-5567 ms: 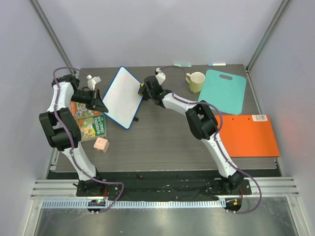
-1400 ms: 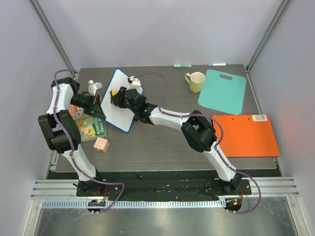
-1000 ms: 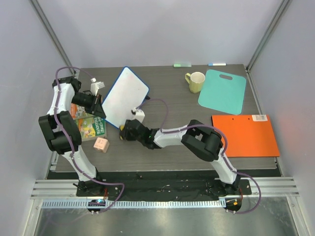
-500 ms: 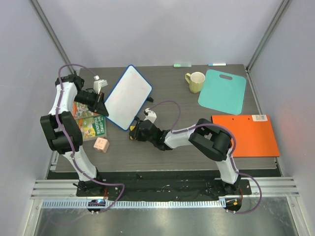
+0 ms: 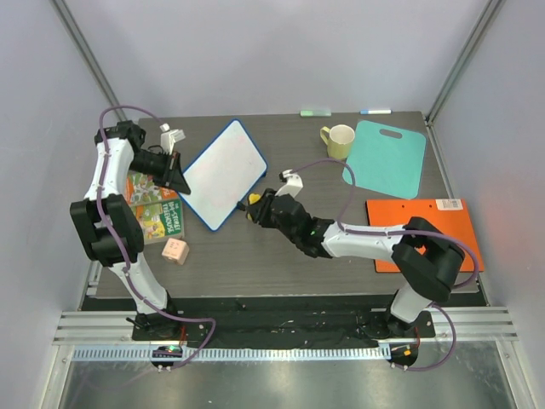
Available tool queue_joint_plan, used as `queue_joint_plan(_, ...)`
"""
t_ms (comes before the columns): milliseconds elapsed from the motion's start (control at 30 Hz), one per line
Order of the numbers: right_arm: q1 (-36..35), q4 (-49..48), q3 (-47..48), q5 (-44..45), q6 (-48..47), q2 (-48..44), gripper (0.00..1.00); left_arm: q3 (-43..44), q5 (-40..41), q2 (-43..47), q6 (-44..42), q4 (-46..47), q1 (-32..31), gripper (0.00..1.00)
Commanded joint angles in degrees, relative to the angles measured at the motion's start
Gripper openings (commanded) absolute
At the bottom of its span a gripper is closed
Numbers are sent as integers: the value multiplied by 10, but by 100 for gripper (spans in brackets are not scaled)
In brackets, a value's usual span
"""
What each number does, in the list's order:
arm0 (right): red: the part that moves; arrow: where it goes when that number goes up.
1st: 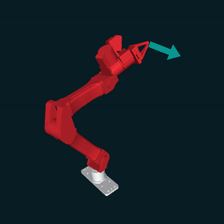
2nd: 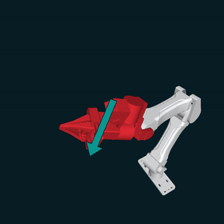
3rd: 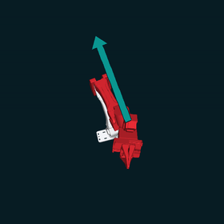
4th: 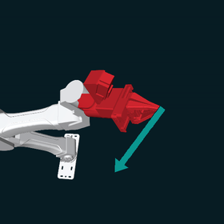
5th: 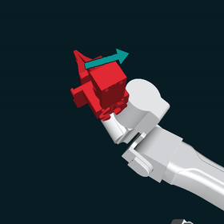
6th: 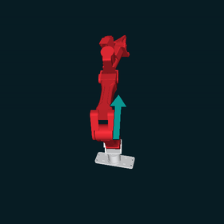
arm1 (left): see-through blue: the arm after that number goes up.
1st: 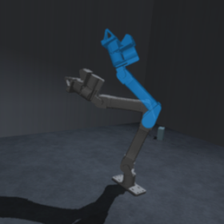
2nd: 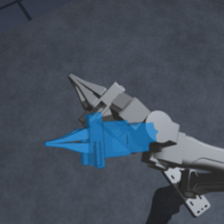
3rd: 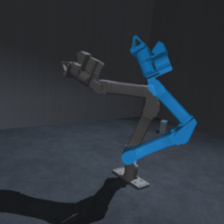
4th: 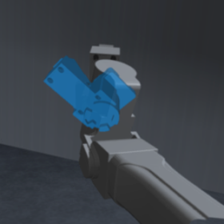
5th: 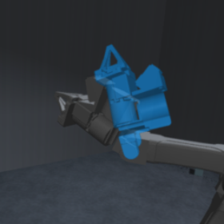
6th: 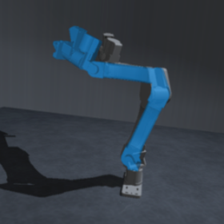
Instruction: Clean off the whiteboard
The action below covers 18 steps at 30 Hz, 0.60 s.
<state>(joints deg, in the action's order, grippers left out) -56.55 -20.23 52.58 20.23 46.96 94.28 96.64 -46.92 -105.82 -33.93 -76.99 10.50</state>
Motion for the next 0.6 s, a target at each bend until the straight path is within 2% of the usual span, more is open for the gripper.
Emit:
queue_joint_plan(0,42,-2,-14,46,-27,-16,1,23,-70,11,41,-34,-2,0)
queue_joint_plan(100,56,-25,3,63,-40,5,1,19,-72,14,57,-19,-2,0)
queue_joint_plan(333,62,-81,138,69,-48,170,1,13,-72,24,64,1,0,0)
queue_joint_plan(567,62,-100,221,74,-42,237,1,-13,-67,42,81,35,3,0)
